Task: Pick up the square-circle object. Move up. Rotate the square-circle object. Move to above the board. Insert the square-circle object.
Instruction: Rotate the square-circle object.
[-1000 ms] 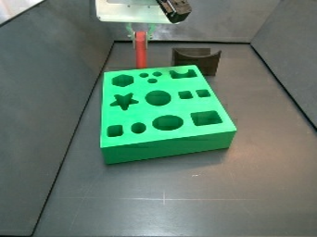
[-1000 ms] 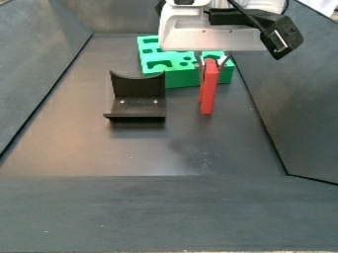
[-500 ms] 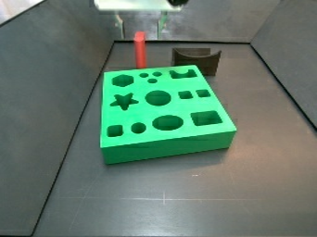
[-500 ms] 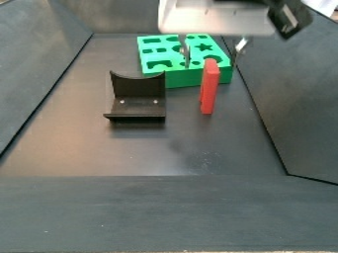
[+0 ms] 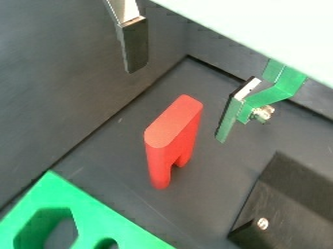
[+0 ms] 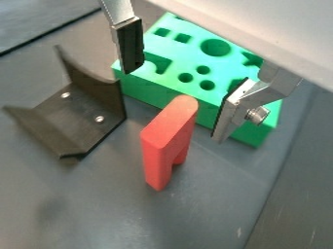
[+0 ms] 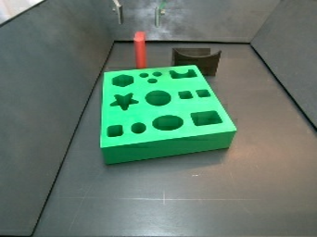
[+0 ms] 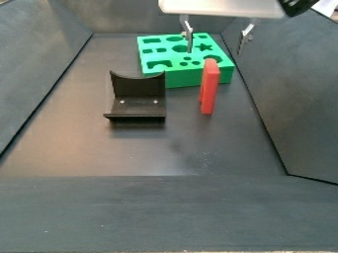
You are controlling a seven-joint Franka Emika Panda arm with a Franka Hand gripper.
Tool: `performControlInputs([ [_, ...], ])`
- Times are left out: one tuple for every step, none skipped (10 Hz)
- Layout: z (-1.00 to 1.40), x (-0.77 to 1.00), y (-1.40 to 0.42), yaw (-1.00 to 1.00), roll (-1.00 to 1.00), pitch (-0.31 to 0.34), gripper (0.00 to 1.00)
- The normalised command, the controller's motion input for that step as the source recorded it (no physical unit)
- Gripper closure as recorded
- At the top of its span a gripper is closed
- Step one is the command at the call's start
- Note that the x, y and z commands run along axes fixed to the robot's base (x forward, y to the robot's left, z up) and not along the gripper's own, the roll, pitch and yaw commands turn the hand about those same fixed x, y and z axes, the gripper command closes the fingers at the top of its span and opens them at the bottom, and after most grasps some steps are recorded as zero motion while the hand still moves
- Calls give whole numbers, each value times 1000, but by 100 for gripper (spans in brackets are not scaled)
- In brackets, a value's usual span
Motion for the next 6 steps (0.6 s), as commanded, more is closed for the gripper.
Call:
performControlInputs([
  [-82, 39, 54, -1000, 5, 3, 0],
  [-63, 36, 33, -1000, 6, 1, 0],
  [-56, 38, 31, -1000, 6, 1, 0],
  [-47, 37, 30, -1000, 7, 0, 0],
  [-44, 36, 28, -1000, 7, 0, 0],
  [-41, 36, 28, -1000, 8, 0, 0],
])
